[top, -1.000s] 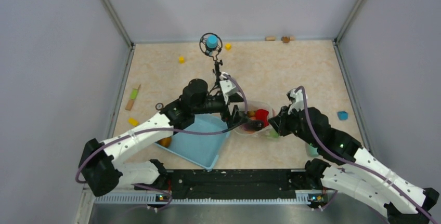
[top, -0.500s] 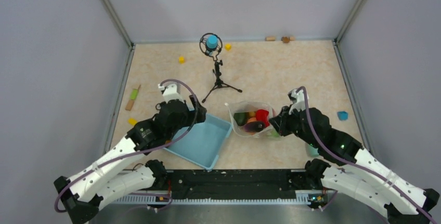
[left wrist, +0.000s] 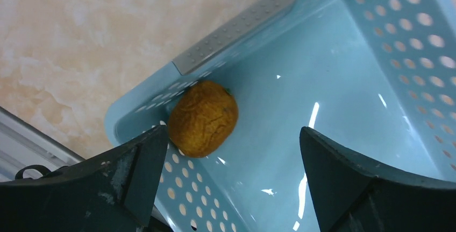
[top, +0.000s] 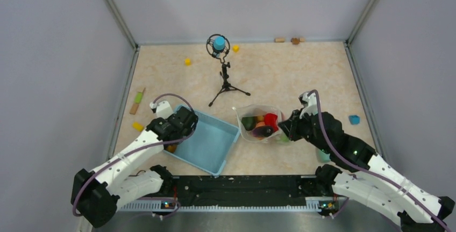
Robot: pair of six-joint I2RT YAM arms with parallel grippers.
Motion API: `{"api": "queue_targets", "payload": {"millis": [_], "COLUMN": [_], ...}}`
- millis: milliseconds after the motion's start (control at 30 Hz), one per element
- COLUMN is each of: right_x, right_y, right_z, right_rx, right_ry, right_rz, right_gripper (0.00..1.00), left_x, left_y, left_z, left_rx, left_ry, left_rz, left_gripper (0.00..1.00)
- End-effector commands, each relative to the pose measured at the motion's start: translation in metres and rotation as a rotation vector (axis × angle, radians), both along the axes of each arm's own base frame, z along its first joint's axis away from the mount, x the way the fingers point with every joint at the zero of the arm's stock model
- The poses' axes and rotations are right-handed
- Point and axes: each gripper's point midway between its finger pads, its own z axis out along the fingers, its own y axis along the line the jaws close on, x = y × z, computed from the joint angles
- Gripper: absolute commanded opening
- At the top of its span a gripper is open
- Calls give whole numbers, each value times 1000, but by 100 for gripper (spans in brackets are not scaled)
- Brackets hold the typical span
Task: Place the food in the zip-top bag and seal the zipper
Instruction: Pick up the fake fruit from the bin.
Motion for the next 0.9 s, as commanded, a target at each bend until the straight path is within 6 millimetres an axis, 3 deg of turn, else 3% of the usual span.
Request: {"api": "queue_targets", "payload": {"millis": [0,467,867], "right_x": [6,8,7], "right_y": [2,5,5], "right_z": [9,6,7], "right_rx": [17,16,19], "right_ry": [-28,-23,-27], "right_rz": [-13,-6,-5], "right_gripper": [11,11,11], "left_x": [10,15,26], "left_y": [3,0,-38], "left_z": [-14,-53,-67], "left_rx": [-20,-34,-190], "left_ry": [15,111,119], "left_rz": [5,-7,-124], "left_gripper": [97,97,92]}}
